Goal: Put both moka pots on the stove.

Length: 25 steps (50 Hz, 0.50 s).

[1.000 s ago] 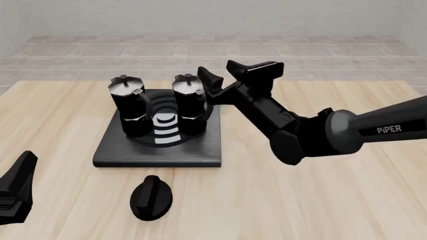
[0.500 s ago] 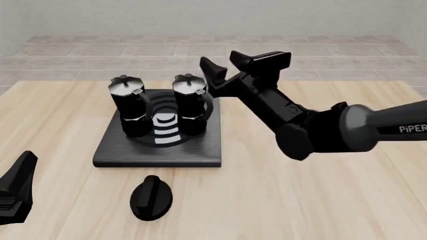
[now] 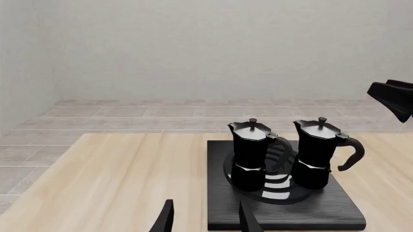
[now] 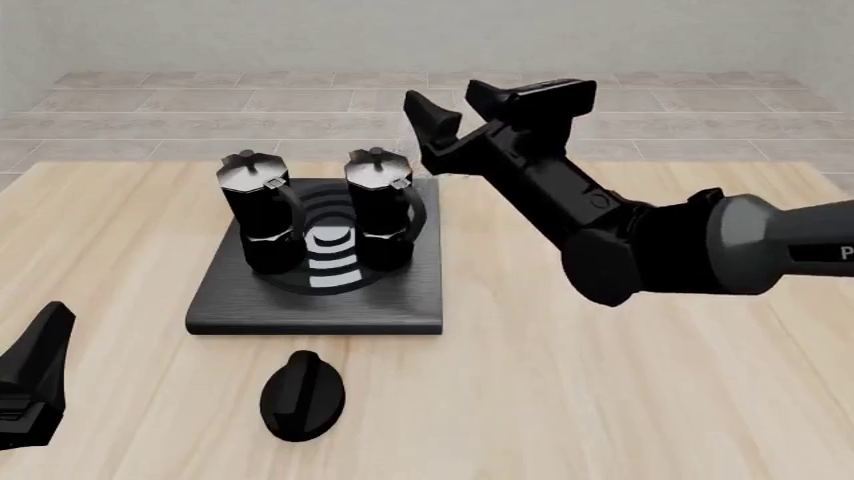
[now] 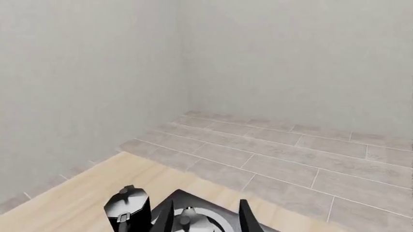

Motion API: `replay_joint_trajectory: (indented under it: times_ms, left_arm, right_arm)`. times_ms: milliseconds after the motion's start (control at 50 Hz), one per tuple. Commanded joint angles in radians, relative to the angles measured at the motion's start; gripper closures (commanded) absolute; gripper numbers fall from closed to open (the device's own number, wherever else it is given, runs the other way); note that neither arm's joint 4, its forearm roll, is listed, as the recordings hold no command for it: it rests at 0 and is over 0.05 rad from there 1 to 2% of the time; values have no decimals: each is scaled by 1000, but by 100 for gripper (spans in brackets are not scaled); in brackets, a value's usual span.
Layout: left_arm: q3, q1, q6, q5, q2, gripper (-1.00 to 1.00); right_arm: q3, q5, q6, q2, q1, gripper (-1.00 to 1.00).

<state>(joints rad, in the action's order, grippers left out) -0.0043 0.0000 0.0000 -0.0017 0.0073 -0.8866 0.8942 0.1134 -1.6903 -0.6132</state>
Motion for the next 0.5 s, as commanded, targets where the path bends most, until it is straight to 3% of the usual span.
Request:
replay_joint_trajectory:
  times_ms: [20, 500]
  left_arm:
    - [0, 0, 0, 0, 0, -100]
    - [0, 0, 0, 0, 0, -100]
  right_arm:
    - [-12, -27, -5, 20, -2, -100]
    - [-44, -73, -15, 48, 13, -100]
